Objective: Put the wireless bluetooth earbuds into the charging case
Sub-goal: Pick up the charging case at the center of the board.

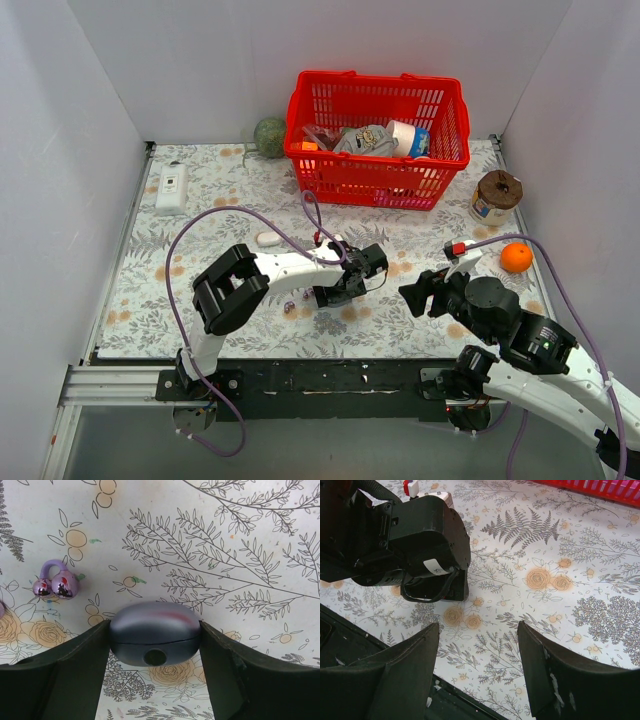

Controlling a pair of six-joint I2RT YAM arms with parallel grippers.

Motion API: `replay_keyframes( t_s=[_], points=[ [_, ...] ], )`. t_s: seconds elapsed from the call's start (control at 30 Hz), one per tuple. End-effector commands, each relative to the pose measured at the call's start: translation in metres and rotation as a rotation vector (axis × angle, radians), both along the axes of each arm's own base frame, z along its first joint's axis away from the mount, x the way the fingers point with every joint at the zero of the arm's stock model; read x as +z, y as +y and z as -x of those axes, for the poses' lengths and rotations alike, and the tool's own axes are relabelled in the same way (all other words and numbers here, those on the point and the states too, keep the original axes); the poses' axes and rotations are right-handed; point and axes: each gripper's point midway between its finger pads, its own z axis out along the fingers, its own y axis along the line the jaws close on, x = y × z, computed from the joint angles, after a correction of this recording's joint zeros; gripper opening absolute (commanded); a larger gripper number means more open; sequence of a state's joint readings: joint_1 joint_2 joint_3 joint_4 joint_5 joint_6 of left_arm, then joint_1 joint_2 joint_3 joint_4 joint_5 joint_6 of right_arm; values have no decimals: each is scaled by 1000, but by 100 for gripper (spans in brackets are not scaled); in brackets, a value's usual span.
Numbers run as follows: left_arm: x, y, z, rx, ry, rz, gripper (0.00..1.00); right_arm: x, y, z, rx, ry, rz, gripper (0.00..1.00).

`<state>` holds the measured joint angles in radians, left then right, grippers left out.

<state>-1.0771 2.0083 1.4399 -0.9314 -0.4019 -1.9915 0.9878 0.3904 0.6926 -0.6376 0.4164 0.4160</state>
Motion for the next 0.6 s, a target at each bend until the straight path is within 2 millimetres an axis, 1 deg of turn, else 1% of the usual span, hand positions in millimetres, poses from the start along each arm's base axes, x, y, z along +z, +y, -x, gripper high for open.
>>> replay_keyframes(
  t_s=[0.0, 0.03, 0.07, 0.1, 0.17, 0.2, 0.23, 0.27, 0.3, 0.37, 0.4, 0.43, 0.5, 0.53, 0.57],
  points=[
    [-17, -10, 3, 561, 2, 176, 63, 9, -2, -3, -21, -22, -29, 72],
    [-16, -11, 3, 559, -1, 181, 60, 9, -1, -3, -19, -23, -28, 72],
    [-15, -10, 2, 557, -5, 184, 51, 9, -1, -3, -19, -22, -27, 71],
    [-13, -10, 2, 550, -7, 189, 47, 10, -1, -3, -20, -23, -30, 71],
    [-9, -12, -1, 528, -23, 198, 40, 10, -2, -3, -20, -24, -27, 72],
    [-2, -14, -2, 509, -30, 211, 34, 11, -1, -3, -19, -23, -28, 72],
    [3, -14, -5, 476, -45, 206, 33, 13, -1, -3, -18, -26, -28, 72],
    [12, -17, -8, 449, -63, 217, 31, 14, -1, -3, -16, -28, -28, 71],
    [24, -19, -13, 419, -91, 233, 27, 16, -1, -4, -15, -32, -22, 72],
    [40, -16, -18, 347, -130, 218, 24, 25, -2, -5, -17, -43, -27, 72],
    [48, -12, -23, 322, -166, 206, 23, 27, -2, -5, -18, -48, -25, 72],
    [65, -9, -25, 301, -195, 223, 22, 34, -2, -6, -16, -58, -28, 71],
    [78, 3, -27, 204, -240, 190, 21, 40, -2, -7, -18, -68, -28, 72],
    [101, 5, -32, 179, -289, 227, 21, 43, -2, -8, -18, -76, -26, 72],
    [110, 13, -33, 103, -311, 202, 20, 46, -1, -9, -17, -82, -28, 72]
  ],
)
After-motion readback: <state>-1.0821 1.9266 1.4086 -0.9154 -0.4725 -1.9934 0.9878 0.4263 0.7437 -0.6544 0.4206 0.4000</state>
